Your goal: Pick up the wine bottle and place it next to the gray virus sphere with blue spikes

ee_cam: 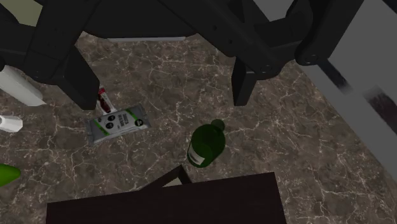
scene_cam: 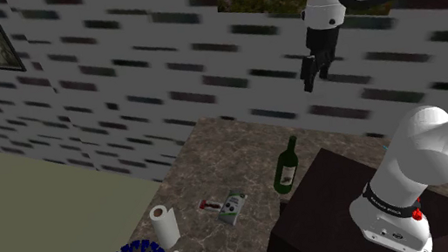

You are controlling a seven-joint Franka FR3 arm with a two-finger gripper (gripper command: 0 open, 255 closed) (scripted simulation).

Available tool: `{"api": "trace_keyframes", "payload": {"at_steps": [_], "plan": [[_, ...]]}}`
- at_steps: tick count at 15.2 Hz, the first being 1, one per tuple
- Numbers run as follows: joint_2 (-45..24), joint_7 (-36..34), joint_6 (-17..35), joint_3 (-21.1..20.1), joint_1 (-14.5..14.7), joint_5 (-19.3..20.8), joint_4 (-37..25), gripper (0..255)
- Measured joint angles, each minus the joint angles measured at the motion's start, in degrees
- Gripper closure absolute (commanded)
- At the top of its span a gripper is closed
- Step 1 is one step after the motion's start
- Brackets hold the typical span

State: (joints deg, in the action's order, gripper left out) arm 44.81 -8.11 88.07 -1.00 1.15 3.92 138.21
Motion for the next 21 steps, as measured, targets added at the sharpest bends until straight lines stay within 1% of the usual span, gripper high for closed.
{"api": "trace_keyframes", "payload": {"at_steps": [2, 4, 9, 13, 17, 19, 21], "plan": [[0.4, 0.5, 1.0, 0.4, 0.0, 0.3, 1.1, 0], [1.8, 1.9, 4.1, 1.5, -0.1, 1.0, 4.8, 0], [2.8, 6.1, 15.0, 5.0, -0.5, 3.3, 14.3, 0], [2.5, 10.0, 25.5, 8.7, -1.7, 6.1, 22.4, 0], [-1.8, 13.3, 36.3, 12.0, -2.4, 8.3, 26.7, 0], [-5.0, 15.4, 43.0, 14.2, -3.1, 9.8, 29.3, 0], [-10.6, 17.9, 50.2, 16.9, -3.5, 11.1, 30.0, 0]]}}
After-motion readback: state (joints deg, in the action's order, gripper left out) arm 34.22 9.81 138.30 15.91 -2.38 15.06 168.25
